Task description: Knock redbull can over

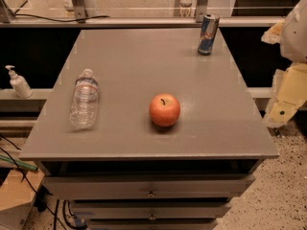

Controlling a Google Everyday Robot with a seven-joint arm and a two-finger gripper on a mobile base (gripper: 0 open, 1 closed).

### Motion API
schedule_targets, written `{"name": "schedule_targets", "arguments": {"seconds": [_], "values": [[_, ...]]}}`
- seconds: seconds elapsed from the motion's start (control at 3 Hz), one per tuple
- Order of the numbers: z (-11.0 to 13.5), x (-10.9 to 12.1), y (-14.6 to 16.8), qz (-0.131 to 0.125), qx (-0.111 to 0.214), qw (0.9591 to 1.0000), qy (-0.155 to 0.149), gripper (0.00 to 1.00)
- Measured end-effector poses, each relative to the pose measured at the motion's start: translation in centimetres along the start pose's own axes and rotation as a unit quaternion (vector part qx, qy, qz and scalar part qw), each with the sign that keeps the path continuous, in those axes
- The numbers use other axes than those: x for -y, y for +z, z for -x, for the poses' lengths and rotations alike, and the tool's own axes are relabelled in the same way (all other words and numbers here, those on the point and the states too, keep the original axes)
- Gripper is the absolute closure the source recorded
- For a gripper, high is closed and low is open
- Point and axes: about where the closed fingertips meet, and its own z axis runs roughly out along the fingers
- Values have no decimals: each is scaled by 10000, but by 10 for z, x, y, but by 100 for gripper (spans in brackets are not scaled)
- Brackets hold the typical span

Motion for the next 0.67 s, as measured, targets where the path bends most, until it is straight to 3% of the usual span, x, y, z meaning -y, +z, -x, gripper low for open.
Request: {"name": "schedule_targets", "arguments": {"seconds": [0.67], "values": [[2, 3, -3, -54, 154, 9999, 4, 0]]}}
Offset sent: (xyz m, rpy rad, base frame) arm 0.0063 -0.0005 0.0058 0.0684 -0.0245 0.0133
